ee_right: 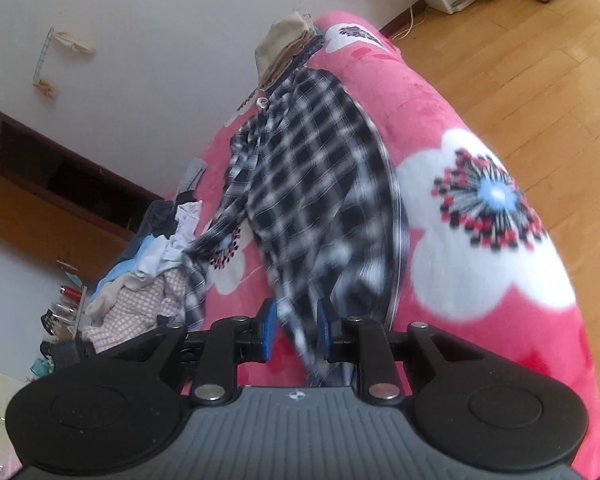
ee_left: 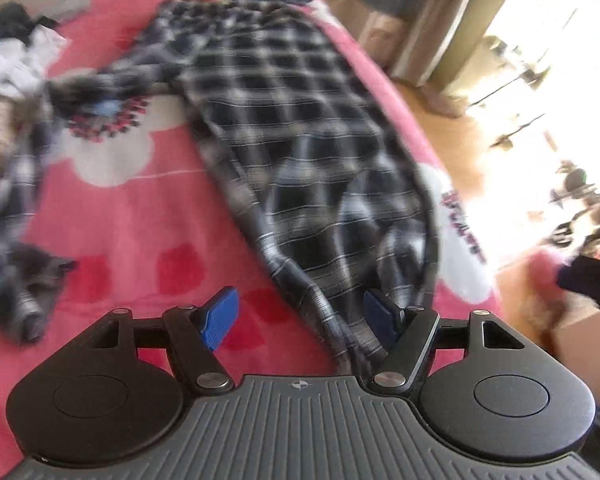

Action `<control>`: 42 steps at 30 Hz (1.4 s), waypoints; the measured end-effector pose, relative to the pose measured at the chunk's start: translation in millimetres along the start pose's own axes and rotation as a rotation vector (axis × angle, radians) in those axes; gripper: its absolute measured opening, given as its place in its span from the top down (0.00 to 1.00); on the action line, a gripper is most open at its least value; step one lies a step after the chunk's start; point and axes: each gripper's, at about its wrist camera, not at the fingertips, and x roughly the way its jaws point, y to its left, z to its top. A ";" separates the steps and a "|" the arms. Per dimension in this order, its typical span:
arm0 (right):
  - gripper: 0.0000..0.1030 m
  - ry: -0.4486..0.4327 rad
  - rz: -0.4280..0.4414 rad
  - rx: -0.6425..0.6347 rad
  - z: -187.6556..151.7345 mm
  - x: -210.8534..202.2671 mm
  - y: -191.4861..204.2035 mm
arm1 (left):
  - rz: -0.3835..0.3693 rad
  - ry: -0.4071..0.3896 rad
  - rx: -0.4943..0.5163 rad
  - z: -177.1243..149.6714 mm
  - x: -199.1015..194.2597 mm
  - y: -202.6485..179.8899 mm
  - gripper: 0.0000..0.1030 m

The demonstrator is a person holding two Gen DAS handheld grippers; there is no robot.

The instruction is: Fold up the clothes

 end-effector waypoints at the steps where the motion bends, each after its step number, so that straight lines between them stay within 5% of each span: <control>1: 0.77 -0.005 -0.001 -0.004 -6.9 -5.3 4.2 | 0.028 -0.012 0.025 -2.5 -10.5 -2.4 0.33; 8: 0.75 -0.018 -0.001 -0.184 -29.4 -27.7 62.1 | 0.272 -0.144 0.168 -24.4 -98.9 -14.1 0.27; 12: 0.70 -0.035 0.008 -0.237 -27.0 -32.2 88.6 | 0.251 -0.204 0.055 -26.1 -145.9 -4.3 0.06; 18: 0.66 -0.007 -0.004 -0.229 -35.0 -16.1 91.6 | 0.226 -0.239 0.062 -13.6 -111.7 4.2 0.05; 24: 0.66 0.029 -0.035 -0.220 -53.2 17.8 70.7 | 0.049 -0.117 0.158 -4.3 -45.8 6.2 0.05; 29: 0.66 0.093 -0.077 -0.208 -72.9 61.2 52.1 | -0.227 0.018 0.113 -21.9 3.7 31.9 0.05; 35: 0.66 0.212 -0.235 -0.322 -106.2 100.3 47.3 | -0.481 0.158 0.104 -49.3 52.2 56.6 0.12; 42: 0.63 0.280 -0.304 -0.092 -106.9 90.7 23.9 | -0.641 0.299 0.242 -61.2 74.9 57.4 0.21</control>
